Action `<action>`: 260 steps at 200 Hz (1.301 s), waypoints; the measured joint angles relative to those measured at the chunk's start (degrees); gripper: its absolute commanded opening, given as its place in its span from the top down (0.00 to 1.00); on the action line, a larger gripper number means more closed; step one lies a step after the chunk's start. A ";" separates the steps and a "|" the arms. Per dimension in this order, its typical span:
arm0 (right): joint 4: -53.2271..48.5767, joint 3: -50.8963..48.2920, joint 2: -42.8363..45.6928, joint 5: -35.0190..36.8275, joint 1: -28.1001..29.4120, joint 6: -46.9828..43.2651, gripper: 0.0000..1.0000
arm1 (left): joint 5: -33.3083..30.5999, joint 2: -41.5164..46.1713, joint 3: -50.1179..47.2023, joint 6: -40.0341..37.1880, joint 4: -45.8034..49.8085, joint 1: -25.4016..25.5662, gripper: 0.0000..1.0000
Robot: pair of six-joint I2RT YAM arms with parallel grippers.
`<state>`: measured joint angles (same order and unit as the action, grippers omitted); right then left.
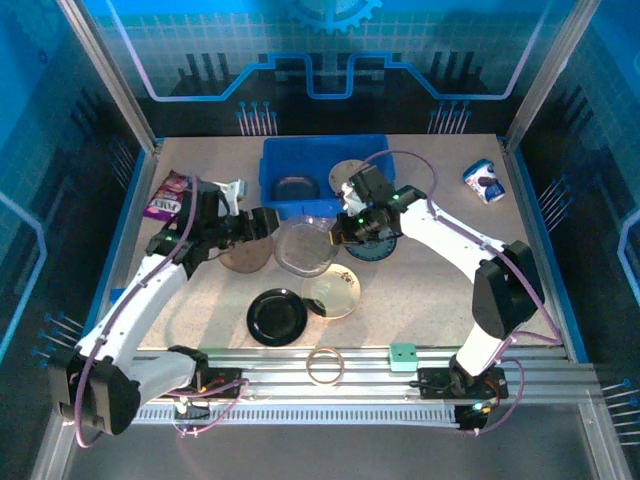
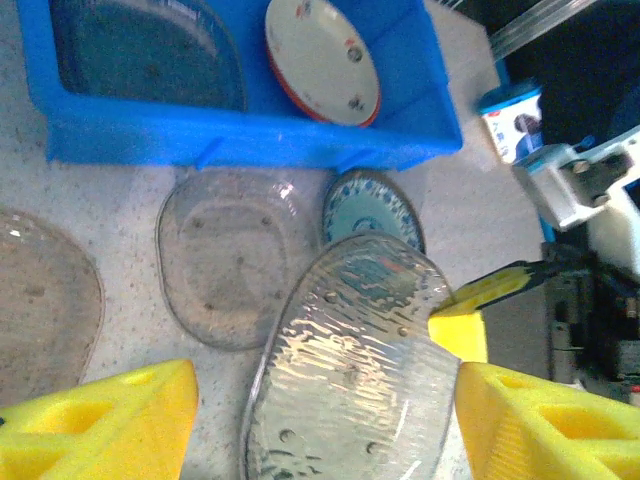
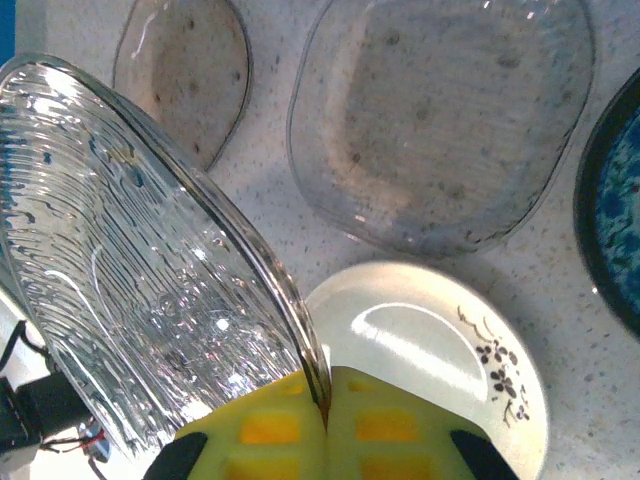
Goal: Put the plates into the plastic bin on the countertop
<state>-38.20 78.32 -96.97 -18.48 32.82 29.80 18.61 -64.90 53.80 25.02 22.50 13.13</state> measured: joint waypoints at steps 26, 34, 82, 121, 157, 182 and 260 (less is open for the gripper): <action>-0.96 -0.02 0.20 -1.33 0.02 -0.96 1.00 | -0.55 -2.12 -1.42 -1.14 0.24 0.52 0.38; -1.29 -0.02 0.50 -1.60 0.02 -1.20 1.00 | -0.63 -2.71 -1.75 -1.20 0.26 0.76 0.40; -3.21 1.11 1.81 -3.34 0.13 -2.91 1.00 | -0.52 -5.57 -2.95 -1.03 -0.79 2.25 0.49; -3.72 2.71 1.81 -4.17 0.28 -3.28 0.99 | 1.68 -6.56 -3.02 -0.13 -2.73 2.62 0.96; -1.64 2.84 1.18 -3.85 0.15 -1.66 0.64 | 2.21 -6.69 -2.97 -0.76 -2.16 2.80 1.00; -0.70 3.15 0.81 -3.02 1.01 -0.46 0.58 | -0.17 -6.67 -2.99 0.81 -2.23 2.80 1.00; -0.17 5.60 -3.30 0.09 2.27 3.15 1.00 | -5.22 -5.53 -2.99 3.61 -2.67 2.62 0.76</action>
<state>-38.37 83.92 -100.27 -18.39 35.09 32.95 13.39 -70.43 50.81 28.62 19.84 15.75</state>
